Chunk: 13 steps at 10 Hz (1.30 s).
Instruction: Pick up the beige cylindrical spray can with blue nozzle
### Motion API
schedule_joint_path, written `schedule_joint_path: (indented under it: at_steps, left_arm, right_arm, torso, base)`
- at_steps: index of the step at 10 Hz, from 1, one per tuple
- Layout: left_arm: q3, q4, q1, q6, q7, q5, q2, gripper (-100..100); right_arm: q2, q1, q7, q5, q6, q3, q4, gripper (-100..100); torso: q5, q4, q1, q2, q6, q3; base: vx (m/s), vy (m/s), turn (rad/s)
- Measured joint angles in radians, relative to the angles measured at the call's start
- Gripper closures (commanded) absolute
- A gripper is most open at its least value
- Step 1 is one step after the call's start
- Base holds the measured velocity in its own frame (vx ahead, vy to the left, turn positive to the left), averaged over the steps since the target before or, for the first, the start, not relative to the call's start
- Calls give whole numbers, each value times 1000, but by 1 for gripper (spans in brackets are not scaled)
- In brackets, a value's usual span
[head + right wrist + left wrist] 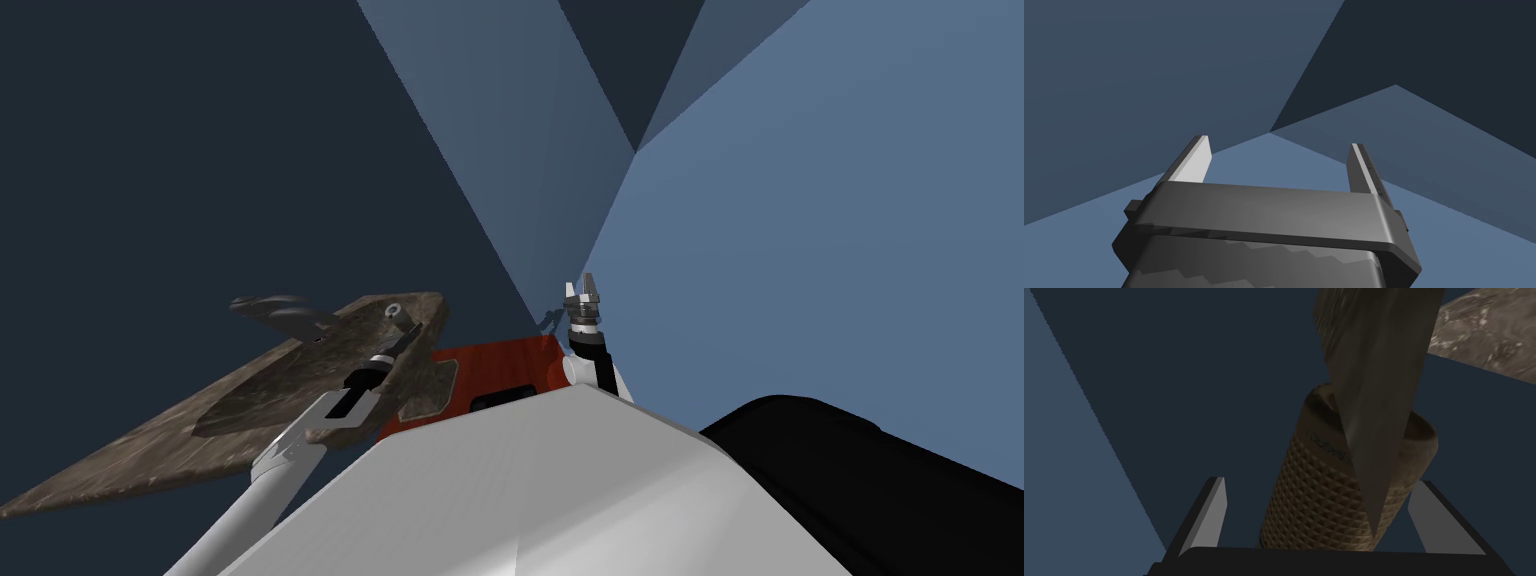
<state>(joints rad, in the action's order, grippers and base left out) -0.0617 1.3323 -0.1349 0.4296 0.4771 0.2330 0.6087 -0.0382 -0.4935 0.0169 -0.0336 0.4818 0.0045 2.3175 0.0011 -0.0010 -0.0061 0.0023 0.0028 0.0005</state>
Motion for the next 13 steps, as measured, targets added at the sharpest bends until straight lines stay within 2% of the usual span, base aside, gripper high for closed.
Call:
schedule_joint_path:
  at_steps: [2,3,4,6,8,10,12,13]
  left_arm:
    - [5,-56,44,2,-1,-6,8,-100]
    - [5,-73,47,1,0,-6,7,-100]
    - [23,-100,71,17,5,-26,26,-100]
    - [41,-167,138,32,14,-40,37,-100]
    - [42,-216,158,29,13,-41,40,-100]
    - [71,-260,210,51,26,-73,68,-100]
    - [75,-307,251,57,30,-77,68,-100]
    - [75,-348,263,67,34,-77,64,-100]
  right_arm:
    - [0,0,0,0,0,0,0,0]
    - [0,0,0,0,0,0,0,0]
    - [0,0,0,0,0,0,0,0]
    - [0,0,0,0,0,0,0,0]
    - [0,0,0,0,0,0,0,0]
    - [0,0,0,0,0,0,0,0]
    - [0,0,0,0,0,0,0,0]
    - [0,0,0,0,0,0,0,0]
  torso:
    - [0,-1,1,-3,0,-2]
    - [0,-1,2,-4,0,-2]
    - [0,0,0,-2,0,-1]
    - [0,0,0,-1,0,-1]
    - [1,-1,3,-4,0,-2]
    - [0,0,-1,0,0,0]
    - [0,-1,2,-3,0,-2]
    - [1,-1,2,-4,0,-3]
  base:
    - [-7,-7,0]
    - [-61,-33,-14]
    - [-83,-50,-11]
    - [-35,-16,0]
    - [-34,-17,-7]
    - [-68,-32,-3]
    - [-2,1,-2]
    - [-62,-43,-15]
